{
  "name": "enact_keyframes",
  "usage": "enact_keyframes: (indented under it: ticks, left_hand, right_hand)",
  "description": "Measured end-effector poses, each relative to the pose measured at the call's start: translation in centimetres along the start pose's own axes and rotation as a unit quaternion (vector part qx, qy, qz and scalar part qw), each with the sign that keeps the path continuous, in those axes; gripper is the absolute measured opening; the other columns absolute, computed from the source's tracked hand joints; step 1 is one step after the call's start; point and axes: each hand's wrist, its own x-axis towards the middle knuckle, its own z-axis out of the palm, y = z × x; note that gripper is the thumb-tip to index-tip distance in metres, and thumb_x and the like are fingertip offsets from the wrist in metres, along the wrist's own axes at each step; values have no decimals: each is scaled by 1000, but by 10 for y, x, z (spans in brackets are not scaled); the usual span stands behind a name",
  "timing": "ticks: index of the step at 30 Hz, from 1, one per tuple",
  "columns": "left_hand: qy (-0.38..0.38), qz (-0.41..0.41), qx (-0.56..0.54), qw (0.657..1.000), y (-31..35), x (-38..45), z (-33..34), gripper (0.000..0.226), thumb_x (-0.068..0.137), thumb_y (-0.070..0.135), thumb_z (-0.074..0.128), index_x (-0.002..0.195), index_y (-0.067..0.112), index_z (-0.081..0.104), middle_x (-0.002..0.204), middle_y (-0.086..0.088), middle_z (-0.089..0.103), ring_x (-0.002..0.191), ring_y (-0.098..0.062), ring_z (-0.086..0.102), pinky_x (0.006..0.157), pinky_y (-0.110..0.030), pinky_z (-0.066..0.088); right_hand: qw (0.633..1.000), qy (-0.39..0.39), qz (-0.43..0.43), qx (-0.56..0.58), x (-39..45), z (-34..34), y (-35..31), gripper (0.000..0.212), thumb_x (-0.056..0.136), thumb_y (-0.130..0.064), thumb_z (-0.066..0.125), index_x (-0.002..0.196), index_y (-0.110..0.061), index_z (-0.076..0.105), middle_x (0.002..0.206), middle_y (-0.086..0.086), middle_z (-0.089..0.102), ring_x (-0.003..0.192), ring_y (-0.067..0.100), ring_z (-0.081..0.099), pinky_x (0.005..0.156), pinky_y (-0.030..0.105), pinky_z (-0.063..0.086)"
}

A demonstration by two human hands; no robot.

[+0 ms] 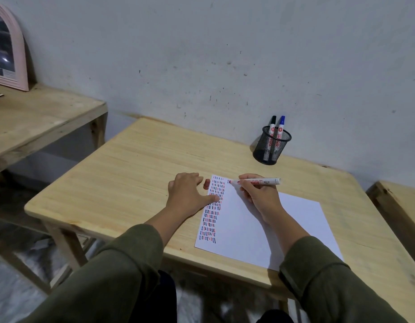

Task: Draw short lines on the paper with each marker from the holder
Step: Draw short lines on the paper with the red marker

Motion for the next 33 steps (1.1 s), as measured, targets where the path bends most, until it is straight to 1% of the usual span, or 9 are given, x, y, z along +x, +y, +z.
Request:
enact_keyframes:
  ticks: [7,11,15,18,22,25,29,31,33]
  left_hand:
    - [-3,-2,3,1000,0,2,1,77,64,67,67,124,19,59,146,4,46,137,-18,31,106,-40,25]
    - [-1,-2,4,1000,0,0,0,78,65,66,68,127,20,58,146,4,45,137,-18,31,107,-40,24]
    - [-3,1,0,1000,1,-1,-2,82,65,66,68,131,20,55,147,3,44,138,-18,30,107,-40,24]
    - [-3,0,-6,1000,1,-1,-2,82,65,65,68,132,20,54,146,3,45,137,-18,31,107,-40,24]
    - [27,10,-46,999,1,-3,0,59,69,61,67,116,25,61,126,7,62,128,-17,41,101,-39,28]
    - [51,5,-110,993,5,-5,-3,41,82,50,60,120,37,59,113,11,68,124,-13,44,97,-35,26]
    - [69,1,-106,992,12,-5,-5,26,90,41,53,114,38,65,107,14,70,117,-10,50,88,-30,22]
    - [85,-15,-96,992,16,-3,-6,23,91,39,52,110,36,66,106,13,71,115,-11,52,88,-30,23]
    - [103,-53,-131,985,25,1,-8,19,89,39,54,102,37,68,98,16,72,109,-12,57,94,-31,28]
  right_hand:
    - [1000,-6,2,2,-3,2,-5,14,85,-10,65,96,-2,69,71,5,63,49,-4,56,50,9,43]
    - [1000,-8,6,-3,-4,1,-7,10,85,-8,64,92,-3,69,70,6,62,47,-3,54,49,10,43]
    - [1000,-8,9,18,-6,2,-9,13,85,-4,62,95,3,67,70,7,59,45,-3,53,48,9,42]
    - [1000,-3,2,23,-8,2,-10,14,85,-4,62,96,3,67,70,8,60,45,-3,53,48,9,42]
    - [999,-2,10,40,-7,-2,-8,10,86,-8,63,93,-7,69,70,5,62,53,1,55,51,12,44]
    - [998,-9,25,64,-6,-4,-8,8,84,-13,66,85,-19,72,70,2,64,64,9,55,58,17,44]
    - [993,14,45,112,-8,-5,-13,6,85,-18,65,85,-17,70,71,3,62,64,10,54,56,18,43]
    - [992,14,44,118,-10,-8,-17,9,88,-17,62,86,-14,70,71,5,61,63,11,54,56,20,43]
    - [991,2,33,126,-11,-13,-23,11,88,-14,60,87,-12,70,70,6,61,60,13,53,57,23,41]
